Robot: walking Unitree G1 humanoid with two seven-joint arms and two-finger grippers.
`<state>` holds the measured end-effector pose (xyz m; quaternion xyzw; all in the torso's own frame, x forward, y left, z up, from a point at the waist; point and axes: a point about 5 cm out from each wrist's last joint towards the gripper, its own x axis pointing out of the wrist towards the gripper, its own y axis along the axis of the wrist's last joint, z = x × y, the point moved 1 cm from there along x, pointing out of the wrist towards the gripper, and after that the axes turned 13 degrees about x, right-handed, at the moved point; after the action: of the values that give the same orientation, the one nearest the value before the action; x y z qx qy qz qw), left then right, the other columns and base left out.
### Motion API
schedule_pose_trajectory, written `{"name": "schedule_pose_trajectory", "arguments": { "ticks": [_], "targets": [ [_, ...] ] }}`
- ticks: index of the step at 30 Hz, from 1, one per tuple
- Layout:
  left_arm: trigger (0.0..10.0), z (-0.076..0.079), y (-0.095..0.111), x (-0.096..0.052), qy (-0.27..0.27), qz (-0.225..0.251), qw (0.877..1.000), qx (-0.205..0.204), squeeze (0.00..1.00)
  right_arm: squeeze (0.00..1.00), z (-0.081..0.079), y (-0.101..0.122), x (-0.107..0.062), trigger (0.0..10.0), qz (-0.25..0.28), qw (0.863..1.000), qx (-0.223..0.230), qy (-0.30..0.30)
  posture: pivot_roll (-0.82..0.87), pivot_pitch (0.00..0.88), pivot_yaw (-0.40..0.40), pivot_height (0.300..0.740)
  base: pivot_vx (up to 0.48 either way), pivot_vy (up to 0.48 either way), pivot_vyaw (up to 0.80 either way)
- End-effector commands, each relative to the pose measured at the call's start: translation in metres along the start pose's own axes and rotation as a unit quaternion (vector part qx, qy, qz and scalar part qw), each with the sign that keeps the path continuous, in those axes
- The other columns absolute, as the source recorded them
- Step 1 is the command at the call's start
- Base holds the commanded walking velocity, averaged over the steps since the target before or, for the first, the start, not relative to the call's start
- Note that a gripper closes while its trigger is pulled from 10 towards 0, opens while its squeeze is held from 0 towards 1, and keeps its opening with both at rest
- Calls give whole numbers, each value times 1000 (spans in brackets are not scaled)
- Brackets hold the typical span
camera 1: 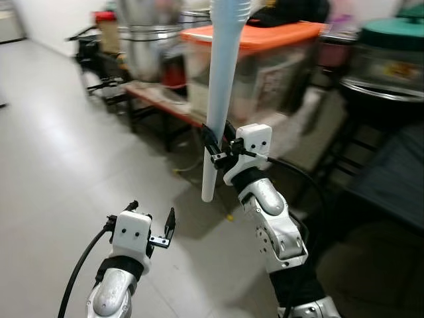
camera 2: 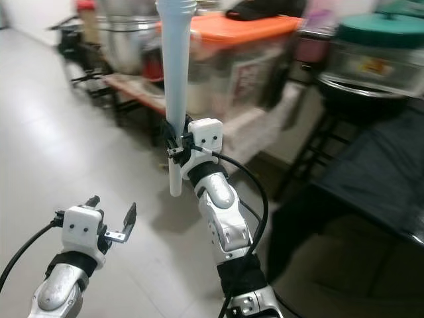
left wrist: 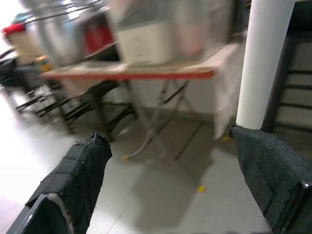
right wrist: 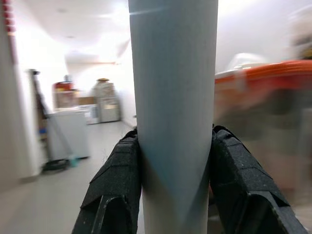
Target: Building children table
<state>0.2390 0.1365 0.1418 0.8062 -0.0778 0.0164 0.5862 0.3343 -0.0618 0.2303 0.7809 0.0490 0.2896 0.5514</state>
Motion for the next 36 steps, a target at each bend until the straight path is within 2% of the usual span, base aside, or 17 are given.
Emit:
{"name": "schedule_pose_trajectory", "arguments": {
  "ticks": [1,20,24,36],
  "targets": [
    [10000,-5,-6,-3,6,-14,1000,6,0,0,-10,4,5,10000,12,1000,3,18,5,0,17,740,0,0,-800],
    [10000,-8,-5,1,6,-7,1000,10,0,0,-12,2,3,10000,13,1000,4,24,-3,0,21,740,0,0,-800],
    [10000,-3,-5,-1,-6,-7,1000,7,0,0,-11,-5,-3,10000,1,1000,-2,24,-7,0,23,740,0,0,-800],
    [10000,0,-3,3,-10,-4,1000,1,0,0,-17,-4,-3,10000,3,999,-5,35,-7,0,21,740,0,0,-800]
  ]
}}
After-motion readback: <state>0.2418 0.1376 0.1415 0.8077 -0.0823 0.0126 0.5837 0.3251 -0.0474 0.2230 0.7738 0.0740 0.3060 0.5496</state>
